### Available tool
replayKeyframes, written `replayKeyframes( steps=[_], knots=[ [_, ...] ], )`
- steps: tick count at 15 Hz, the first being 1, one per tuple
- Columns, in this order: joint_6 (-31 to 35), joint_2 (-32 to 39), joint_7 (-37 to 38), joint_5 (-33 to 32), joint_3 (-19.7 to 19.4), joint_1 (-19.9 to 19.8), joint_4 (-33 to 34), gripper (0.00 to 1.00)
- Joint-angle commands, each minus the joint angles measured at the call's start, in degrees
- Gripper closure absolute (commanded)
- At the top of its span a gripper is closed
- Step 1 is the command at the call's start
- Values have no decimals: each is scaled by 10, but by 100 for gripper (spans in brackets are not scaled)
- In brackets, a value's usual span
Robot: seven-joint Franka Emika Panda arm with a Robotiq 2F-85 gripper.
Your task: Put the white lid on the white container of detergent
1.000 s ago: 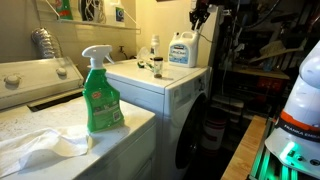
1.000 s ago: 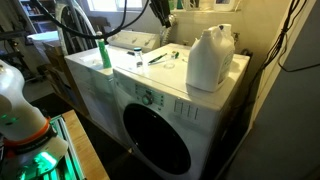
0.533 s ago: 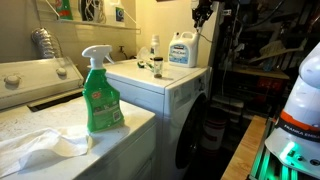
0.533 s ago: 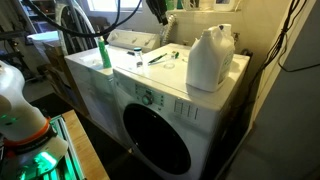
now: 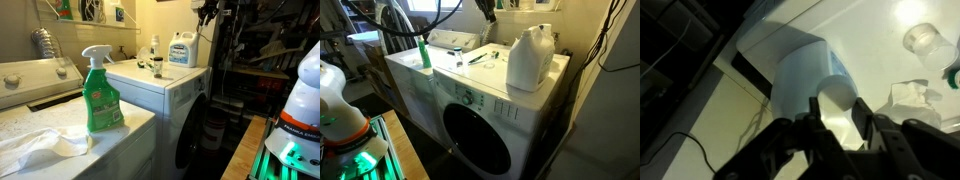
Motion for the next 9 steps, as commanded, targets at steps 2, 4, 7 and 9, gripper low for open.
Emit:
replayKeyframes(
  steps=[2,4,7,9],
  knots=[
    [-16,50,-35,47,-34,-18,60,88],
    [-21,75,-37,61,-43,-23,93,88],
    [-48,122,-35,86,-50,-29,159,88],
    [-79,159,-25,101,-52,-34,211,88]
  ],
)
